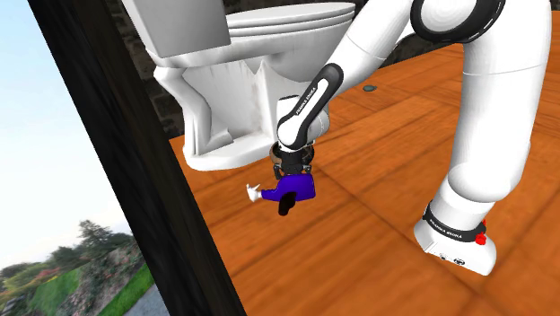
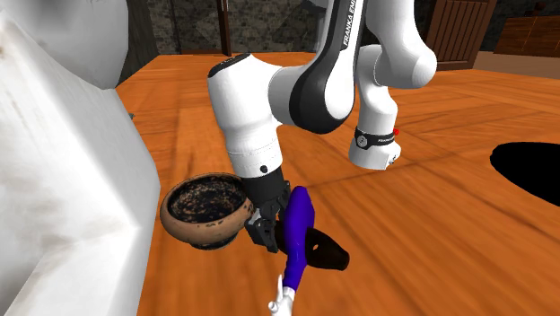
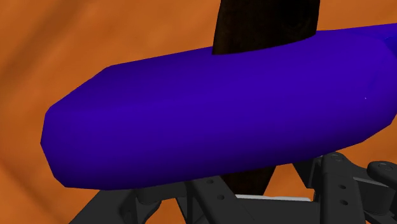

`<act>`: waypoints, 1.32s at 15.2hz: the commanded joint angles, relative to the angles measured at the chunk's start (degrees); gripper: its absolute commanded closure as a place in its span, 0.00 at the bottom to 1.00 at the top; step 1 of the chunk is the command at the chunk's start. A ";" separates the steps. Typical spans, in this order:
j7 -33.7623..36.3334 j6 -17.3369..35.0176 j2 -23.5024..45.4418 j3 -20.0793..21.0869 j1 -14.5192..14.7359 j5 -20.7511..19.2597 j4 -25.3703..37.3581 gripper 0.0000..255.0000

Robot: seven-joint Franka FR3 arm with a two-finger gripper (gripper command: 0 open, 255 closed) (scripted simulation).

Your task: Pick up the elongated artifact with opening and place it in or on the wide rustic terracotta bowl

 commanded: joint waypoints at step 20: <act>0.66 -13.26 -12.08 0.59 -0.90 1.47 1.37 1.00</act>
